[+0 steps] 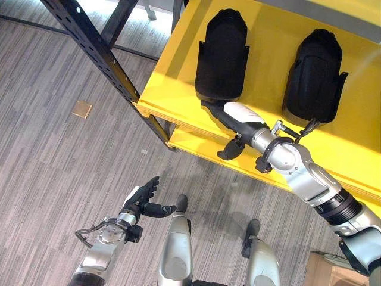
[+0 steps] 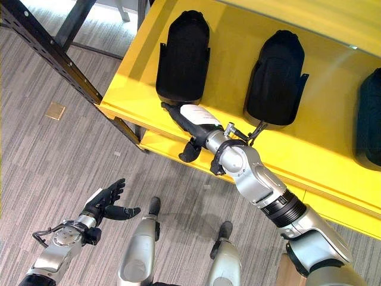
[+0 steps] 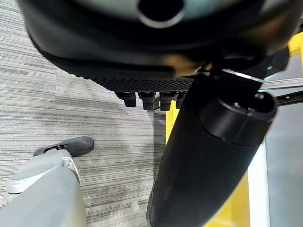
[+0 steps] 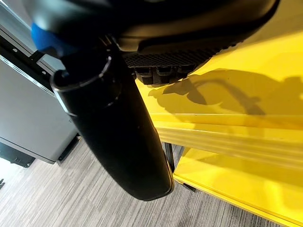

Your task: Move parts from the plastic box to the shelf.

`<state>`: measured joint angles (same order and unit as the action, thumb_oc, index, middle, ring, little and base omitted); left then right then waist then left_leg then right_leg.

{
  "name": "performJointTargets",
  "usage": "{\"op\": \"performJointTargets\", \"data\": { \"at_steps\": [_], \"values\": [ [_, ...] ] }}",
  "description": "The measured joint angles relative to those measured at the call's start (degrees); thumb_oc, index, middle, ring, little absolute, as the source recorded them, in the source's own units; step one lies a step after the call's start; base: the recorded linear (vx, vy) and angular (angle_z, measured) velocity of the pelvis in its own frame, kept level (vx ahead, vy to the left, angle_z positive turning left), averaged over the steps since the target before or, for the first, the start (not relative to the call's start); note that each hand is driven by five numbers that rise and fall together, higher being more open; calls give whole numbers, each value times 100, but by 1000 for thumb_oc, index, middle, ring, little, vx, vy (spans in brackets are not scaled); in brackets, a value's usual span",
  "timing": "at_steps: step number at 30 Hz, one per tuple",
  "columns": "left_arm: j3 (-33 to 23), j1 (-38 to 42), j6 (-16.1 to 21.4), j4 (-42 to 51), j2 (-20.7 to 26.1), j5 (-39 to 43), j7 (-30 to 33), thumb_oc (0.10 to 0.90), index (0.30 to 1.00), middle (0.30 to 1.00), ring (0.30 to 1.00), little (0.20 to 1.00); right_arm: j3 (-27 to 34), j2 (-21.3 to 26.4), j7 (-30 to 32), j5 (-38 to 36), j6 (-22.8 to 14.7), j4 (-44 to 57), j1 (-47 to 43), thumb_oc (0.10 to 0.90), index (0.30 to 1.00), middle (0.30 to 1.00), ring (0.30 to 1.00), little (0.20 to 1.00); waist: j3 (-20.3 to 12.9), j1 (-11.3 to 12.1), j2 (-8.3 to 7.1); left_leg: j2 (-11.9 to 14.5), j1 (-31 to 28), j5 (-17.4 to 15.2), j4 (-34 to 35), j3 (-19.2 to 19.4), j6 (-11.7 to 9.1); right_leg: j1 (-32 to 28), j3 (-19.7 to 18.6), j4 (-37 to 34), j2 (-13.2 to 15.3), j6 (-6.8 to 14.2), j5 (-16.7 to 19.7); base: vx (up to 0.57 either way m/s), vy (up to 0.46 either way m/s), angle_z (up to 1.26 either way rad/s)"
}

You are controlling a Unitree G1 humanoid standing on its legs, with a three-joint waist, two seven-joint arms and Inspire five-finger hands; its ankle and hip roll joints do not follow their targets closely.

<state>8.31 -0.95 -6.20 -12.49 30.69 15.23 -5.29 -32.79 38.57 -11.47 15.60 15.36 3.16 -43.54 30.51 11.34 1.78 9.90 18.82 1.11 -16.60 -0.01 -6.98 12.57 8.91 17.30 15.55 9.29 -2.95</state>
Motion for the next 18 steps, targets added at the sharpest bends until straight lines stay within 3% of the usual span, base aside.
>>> {"op": "performJointTargets", "data": {
  "at_steps": [18],
  "values": [
    [2,-10,-86,27,0,0,-33,900,1000,1000,1000,1000,-13,-248,447,-7,-16,-532,-110,900,1000,1000,1000,1000,-2,33,48,-9,-18,11,-1,-25,-2,-3,10,77,9,0,-35,0,0,0]
  ]
}}
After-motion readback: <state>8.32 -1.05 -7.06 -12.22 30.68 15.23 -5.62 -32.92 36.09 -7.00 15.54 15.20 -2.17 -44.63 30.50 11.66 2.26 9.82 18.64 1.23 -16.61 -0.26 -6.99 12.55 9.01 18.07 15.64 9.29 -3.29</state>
